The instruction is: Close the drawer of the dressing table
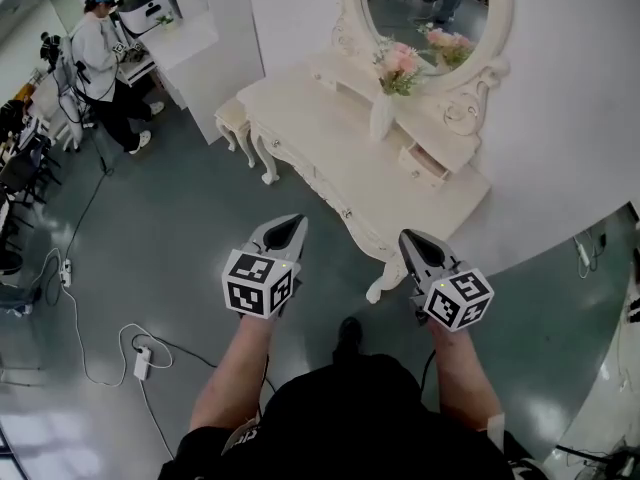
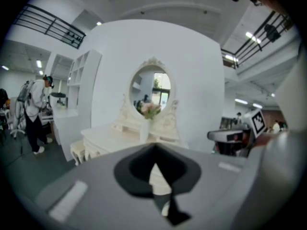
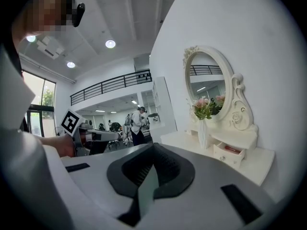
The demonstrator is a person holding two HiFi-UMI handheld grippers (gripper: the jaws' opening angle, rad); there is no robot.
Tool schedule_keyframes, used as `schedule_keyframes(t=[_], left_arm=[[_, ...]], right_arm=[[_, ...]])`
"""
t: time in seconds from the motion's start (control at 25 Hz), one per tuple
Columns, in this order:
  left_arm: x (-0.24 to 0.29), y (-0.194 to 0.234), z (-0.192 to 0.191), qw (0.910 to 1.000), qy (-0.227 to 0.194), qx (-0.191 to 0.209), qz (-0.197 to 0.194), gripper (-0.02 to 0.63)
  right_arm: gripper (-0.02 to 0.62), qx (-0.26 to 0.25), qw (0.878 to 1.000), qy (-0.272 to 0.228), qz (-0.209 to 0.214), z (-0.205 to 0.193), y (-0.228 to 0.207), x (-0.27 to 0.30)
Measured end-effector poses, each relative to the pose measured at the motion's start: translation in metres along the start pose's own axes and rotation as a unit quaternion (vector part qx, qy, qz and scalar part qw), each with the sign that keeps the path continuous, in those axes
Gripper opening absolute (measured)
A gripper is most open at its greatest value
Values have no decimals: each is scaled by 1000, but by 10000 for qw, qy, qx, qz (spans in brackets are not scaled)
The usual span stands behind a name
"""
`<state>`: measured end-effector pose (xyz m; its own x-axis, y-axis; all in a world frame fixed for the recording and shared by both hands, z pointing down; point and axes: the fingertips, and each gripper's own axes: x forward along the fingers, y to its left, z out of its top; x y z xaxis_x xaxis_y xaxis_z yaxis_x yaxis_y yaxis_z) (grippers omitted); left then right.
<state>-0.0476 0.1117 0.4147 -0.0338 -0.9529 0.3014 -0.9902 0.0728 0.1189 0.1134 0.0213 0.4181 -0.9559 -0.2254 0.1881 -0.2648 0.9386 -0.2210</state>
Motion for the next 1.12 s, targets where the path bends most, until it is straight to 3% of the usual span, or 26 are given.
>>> schedule_keyframes(t=[0.36,0.72,0.88,1.12], left_arm=[[68,9,28,9998,163,79,88,9],[99,21,53,9998,41,129,129,9],[118,32,59,10000,19,92,-4,9],[169,59,60,9988,69,2,-476,9]], right_arm=[[-6,242,9996,48,120,9,-63,37],[-6,214,9997,35,130,23,-90,59],[-6,201,9997,123,32,26,-98,74],[-6,229,9982,290,-480,22,-127,102]])
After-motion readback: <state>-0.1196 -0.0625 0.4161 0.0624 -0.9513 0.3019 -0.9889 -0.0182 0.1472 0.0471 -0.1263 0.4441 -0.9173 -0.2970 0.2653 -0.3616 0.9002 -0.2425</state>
